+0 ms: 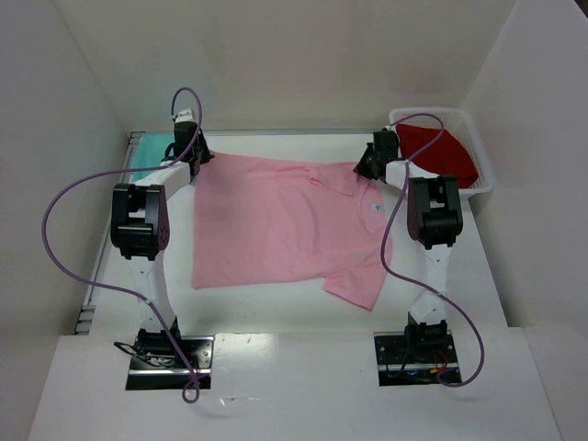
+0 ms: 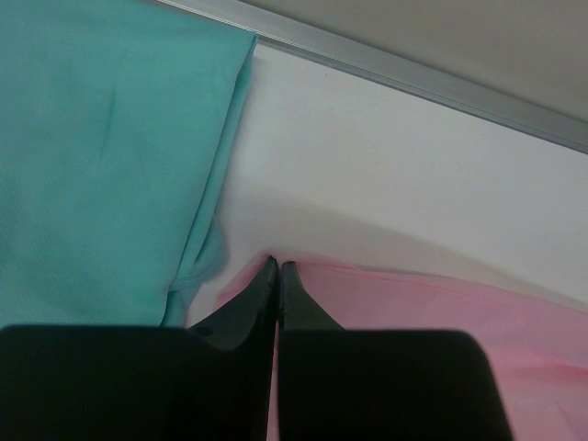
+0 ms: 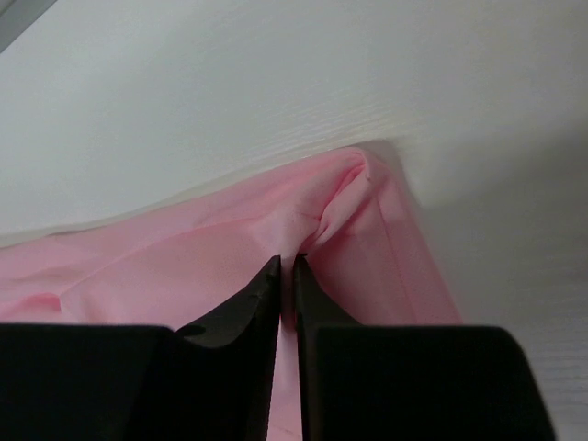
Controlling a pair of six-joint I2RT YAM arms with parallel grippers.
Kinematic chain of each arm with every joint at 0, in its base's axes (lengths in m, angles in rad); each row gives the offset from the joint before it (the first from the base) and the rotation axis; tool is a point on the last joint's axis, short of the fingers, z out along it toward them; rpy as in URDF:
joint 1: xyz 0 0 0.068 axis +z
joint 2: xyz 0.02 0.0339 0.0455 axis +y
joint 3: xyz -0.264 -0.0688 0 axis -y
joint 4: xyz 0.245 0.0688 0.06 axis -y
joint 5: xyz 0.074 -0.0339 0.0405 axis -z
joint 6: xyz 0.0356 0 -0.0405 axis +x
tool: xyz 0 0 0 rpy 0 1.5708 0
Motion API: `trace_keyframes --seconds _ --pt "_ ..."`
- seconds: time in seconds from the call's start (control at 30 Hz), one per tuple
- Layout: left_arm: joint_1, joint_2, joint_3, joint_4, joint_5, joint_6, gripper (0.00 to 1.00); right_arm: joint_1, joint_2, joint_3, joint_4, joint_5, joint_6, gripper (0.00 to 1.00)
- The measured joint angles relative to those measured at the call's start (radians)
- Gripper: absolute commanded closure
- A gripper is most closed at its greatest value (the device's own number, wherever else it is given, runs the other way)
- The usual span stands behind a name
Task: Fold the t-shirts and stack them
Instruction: Grap the side of the flattened tshirt furthest away from the robot with both arms
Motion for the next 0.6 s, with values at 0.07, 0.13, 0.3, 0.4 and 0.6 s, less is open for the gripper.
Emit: trace_keyframes --seconds 0.07,0.13,0.3,0.4,0.6 --pt "0.000 0.000 0.000 0.000 0.000 0.003 1.00 0.002 0.000 0.000 -0.005 0.000 0.001 0.93" --pt "0.000 0.000 0.000 0.000 0.000 0.012 1.00 0.003 0.000 0.000 -0.010 0.000 0.003 1.00" --pt "0.001 -0.001 -0.001 0.000 0.000 0.017 1.00 0.007 -0.011 0.000 -0.032 0.000 0.007 1.00" --pt "0.003 -0.011 -0.016 -0.003 0.001 0.017 1.00 0.008 -0.050 0.000 -0.059 0.002 0.006 1.00" --pt "0.012 -0.096 -0.103 -0.015 0.002 0.014 1.00 0.008 -0.210 -0.003 -0.090 0.001 0.006 1.00"
